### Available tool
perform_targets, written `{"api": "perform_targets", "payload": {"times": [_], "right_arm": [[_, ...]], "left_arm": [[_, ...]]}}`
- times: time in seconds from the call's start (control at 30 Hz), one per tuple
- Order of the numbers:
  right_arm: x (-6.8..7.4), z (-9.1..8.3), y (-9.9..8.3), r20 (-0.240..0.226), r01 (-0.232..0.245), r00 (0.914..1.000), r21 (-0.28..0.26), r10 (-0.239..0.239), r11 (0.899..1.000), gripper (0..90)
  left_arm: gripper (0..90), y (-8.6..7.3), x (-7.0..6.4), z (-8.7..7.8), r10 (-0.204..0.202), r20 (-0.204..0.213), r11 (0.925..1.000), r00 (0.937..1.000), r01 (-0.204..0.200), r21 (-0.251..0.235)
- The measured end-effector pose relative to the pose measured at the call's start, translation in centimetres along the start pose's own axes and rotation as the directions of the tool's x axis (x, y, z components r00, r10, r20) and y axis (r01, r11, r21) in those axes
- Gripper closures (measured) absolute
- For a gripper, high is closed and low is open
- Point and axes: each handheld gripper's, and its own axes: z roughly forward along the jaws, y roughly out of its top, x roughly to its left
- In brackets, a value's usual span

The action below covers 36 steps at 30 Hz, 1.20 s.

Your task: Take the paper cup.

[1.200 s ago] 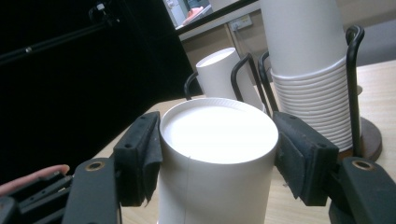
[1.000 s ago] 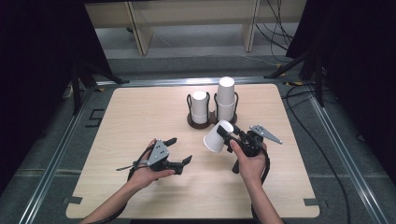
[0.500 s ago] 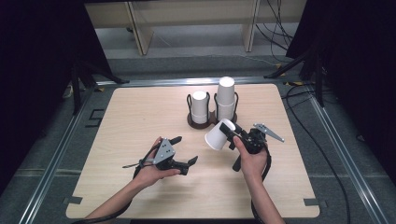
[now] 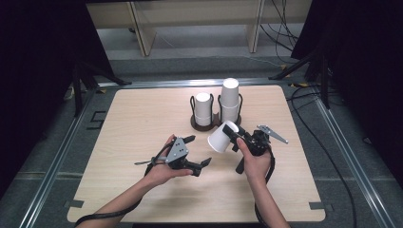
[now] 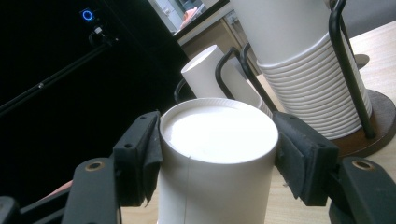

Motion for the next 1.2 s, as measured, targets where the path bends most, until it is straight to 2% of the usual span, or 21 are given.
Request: {"api": "perform_targets", "payload": {"times": [0.17, 0.23, 0.33, 0.43, 0.5, 0.73, 0.87, 1.17, 1.2], "right_arm": [[0.0, -0.1, 0.0, -0.014, -0.003, 0.9999, -0.007, 0.003, 1.0, 35.9], [0.0, 0.0, 0.1, -0.018, -0.007, 0.9998, -0.01, 0.007, 1.0, 35.9], [0.1, 0.1, 0.1, -0.011, -0.02, 0.9997, -0.01, 0.019, 1.0, 35.9], [0.1, 0.1, 0.2, -0.023, -0.015, 0.9996, -0.017, 0.014, 1.0, 35.9], [0.2, 0.1, 0.2, -0.026, -0.031, 0.9992, -0.019, 0.031, 0.999, 35.9], [0.1, 0.2, 0.2, -0.025, -0.031, 0.9992, -0.02, 0.031, 0.999, 35.9], [0.2, 0.1, 0.3, -0.033, -0.048, 0.9983, -0.025, 0.047, 0.999, 35.9], [0.1, 0.1, 0.6, -0.037, -0.061, 0.9976, -0.032, 0.059, 0.998, 35.9], [0.1, 0.1, 0.6, -0.037, -0.061, 0.9975, -0.032, 0.06, 0.998, 35.9]], "left_arm": [[1.3, 0.2, -0.1, 1.0, -0.014, 0.012, 0.9998, 0.9998, 0.014, -0.012], [0.9, 0.3, -0.1, 1.4, -0.006, 0.014, 1.0, 0.9999, 0.006, -0.001], [0.5, 0.3, 0.0, 2.2, -0.01, 0.02, 0.9998, 0.9997, 0.011, -0.017], [0.5, 0.4, 0.1, 2.7, -0.007, 0.024, 0.9998, 0.9997, 0.007, -0.021], [0.7, 0.4, 0.1, 3.0, 0.001, 0.028, 0.9996, 0.9996, 0.0, -0.029], [2.3, 0.4, 0.2, 4.1, -0.004, 0.027, 0.9987, 0.9996, 0.006, -0.05], [2.7, 0.2, 0.3, 4.3, -0.001, 0.025, 0.9992, 0.9997, 0.002, -0.041], [5.6, -0.2, 0.7, 4.9, 0.005, 0.026, 0.9973, 0.9996, -0.003, -0.074], [5.7, -0.1, 0.8, 4.8, 0.01, 0.023, 0.9981, 0.9997, -0.009, -0.061]]}}
